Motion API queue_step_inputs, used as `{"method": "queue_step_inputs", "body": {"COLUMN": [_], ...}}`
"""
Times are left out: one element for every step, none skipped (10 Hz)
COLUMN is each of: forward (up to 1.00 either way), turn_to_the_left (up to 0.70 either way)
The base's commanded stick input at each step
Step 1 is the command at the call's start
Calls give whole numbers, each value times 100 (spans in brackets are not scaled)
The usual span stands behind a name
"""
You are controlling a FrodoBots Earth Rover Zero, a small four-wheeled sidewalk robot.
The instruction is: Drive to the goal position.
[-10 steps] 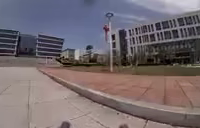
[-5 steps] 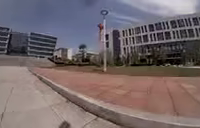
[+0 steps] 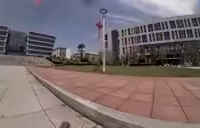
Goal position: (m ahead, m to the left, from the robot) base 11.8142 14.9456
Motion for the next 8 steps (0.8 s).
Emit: {"method": "queue_step_inputs", "body": {"forward": [0,0,0,0,0,0,0,46], "turn_to_the_left": [70,70,70,70,70,70,70,47]}}
